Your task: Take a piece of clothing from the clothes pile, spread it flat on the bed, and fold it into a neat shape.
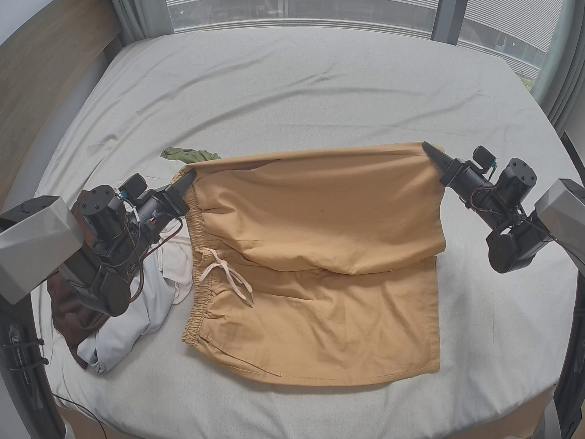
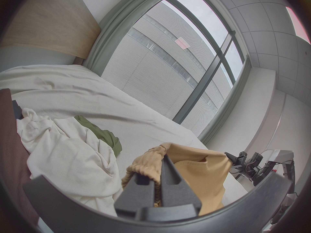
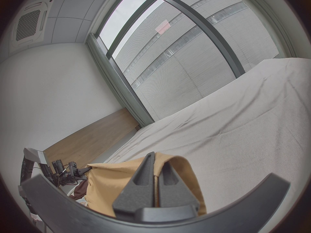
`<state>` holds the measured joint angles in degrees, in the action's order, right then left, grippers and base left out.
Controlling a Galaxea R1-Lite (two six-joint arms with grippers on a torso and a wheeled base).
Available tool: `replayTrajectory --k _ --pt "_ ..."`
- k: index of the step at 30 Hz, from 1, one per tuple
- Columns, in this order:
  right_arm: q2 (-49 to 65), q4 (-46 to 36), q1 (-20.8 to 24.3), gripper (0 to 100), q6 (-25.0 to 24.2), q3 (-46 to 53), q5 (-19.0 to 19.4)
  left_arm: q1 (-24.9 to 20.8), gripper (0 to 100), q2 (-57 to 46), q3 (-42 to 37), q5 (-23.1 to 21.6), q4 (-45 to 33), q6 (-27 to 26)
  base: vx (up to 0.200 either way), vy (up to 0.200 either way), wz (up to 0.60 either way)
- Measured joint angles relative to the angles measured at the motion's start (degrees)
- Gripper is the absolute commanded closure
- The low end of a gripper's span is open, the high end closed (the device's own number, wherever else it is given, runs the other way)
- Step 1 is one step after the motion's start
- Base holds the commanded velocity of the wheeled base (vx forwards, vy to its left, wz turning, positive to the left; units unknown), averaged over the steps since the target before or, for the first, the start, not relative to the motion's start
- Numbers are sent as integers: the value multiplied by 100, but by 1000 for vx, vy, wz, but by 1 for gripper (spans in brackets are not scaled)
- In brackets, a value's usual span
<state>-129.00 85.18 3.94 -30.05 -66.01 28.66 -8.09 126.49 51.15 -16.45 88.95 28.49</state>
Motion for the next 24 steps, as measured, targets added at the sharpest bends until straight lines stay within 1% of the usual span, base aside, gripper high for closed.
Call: replayTrajectory --k 2,3,9,13,19,24 --pt "-55 0 -9 100 0 -77 -17 0 0 79 80 22 -2 0 0 0 0" --pt "-79 -5 -17 0 0 -116 -20 2 0 110 119 24 0 9 0 0 0" --pt "-199 -40 -9 0 9 -344 -122 -22 0 215 289 38 5 238 0 0 0" --pt "-245 22 -33 0 46 -319 -167 -39 0 250 321 137 -13 274 0 0 0" --pt "-123 105 -85 0 55 113 -167 -37 0 289 243 217 -24 282 0 0 0" --pt "149 219 -107 0 99 887 -165 -26 0 187 -91 202 -16 277 0 0 0"
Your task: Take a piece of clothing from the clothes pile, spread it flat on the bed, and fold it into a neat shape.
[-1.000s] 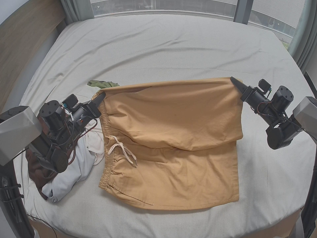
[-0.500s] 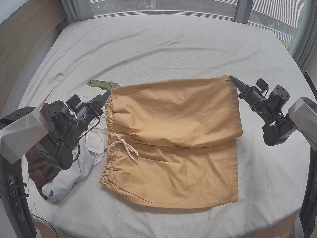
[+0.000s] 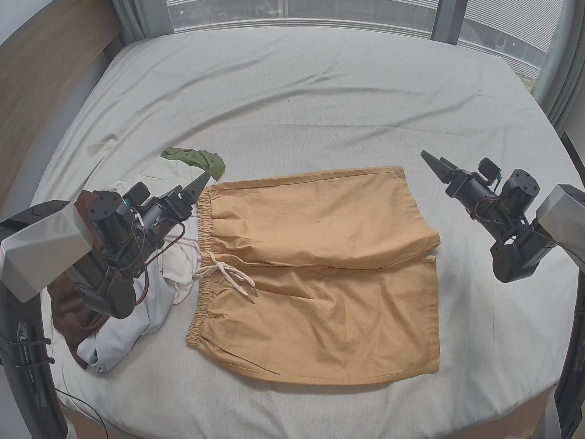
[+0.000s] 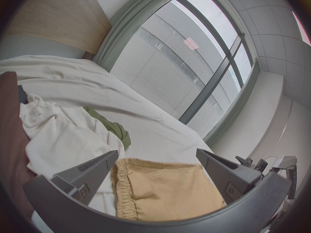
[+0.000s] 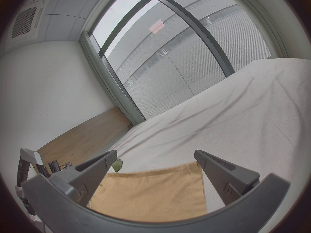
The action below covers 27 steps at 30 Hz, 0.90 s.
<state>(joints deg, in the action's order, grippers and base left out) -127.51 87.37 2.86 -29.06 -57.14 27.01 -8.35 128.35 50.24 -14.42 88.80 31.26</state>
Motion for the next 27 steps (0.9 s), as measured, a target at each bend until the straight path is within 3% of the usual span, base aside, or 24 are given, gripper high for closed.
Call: replayTrajectory --k 5,9,16,21,27 --pt "466 46 9 0 132 924 7 6 0 -512 -794 -266 11 -6 0 0 0" --pt "896 62 55 0 262 1552 24 11 0 -1143 -1648 -739 13 -17 0 0 0" --pt "1604 76 127 0 591 2522 55 257 0 -2471 -3156 -2328 0 -149 0 0 0" --pt "1840 73 146 0 855 2946 82 579 0 -2872 -3767 -2630 -11 -649 0 0 0" --pt "1938 68 179 0 974 3256 90 642 0 -2893 -4289 -2740 -17 -1158 0 0 0"
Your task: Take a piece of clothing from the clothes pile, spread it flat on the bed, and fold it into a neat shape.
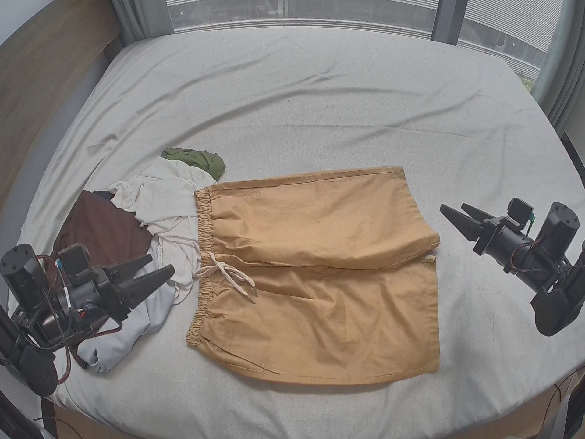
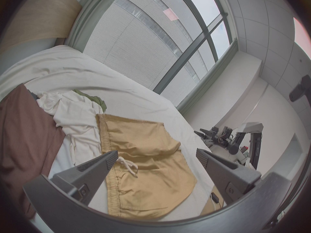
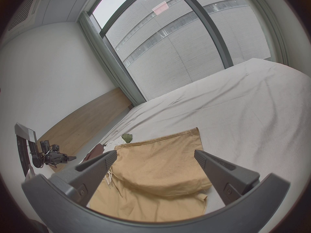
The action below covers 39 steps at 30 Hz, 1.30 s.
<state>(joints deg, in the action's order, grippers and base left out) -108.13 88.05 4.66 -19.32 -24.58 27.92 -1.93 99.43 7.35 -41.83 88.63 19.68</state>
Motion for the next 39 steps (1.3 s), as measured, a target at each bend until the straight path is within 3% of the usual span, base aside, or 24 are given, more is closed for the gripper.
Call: replayTrajectory --k 10,39 --pt "35 -6 173 0 129 267 2 6 0 600 -564 -40 0 -952 0 0 0" --pt "-190 0 289 0 134 208 -6 24 0 2420 -549 26 24 -1176 0 0 0"
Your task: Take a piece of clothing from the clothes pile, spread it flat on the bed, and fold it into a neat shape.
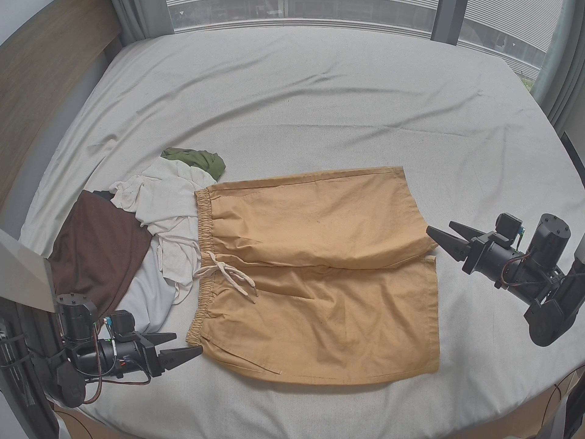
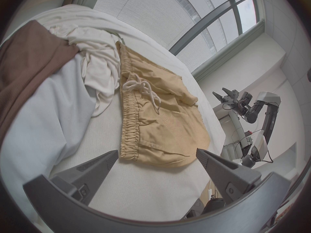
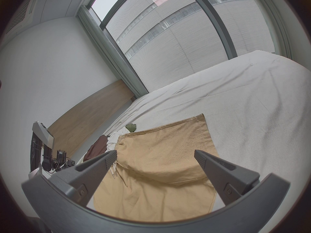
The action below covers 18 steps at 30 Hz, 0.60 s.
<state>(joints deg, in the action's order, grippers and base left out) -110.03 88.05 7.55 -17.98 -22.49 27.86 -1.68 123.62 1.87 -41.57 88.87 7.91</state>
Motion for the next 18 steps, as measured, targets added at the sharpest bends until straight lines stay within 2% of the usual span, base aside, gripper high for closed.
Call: replayTrajectory --k 3,12,18 --pt "-6 -2 0 0 0 -11 0 -2 0 129 17 2 2 100 0 0 0" --pt "-33 5 6 0 4 -24 -11 -40 0 367 234 20 0 1012 0 0 0" --pt "-57 7 6 0 0 -52 -13 -57 0 540 400 79 -5 1075 0 0 0"
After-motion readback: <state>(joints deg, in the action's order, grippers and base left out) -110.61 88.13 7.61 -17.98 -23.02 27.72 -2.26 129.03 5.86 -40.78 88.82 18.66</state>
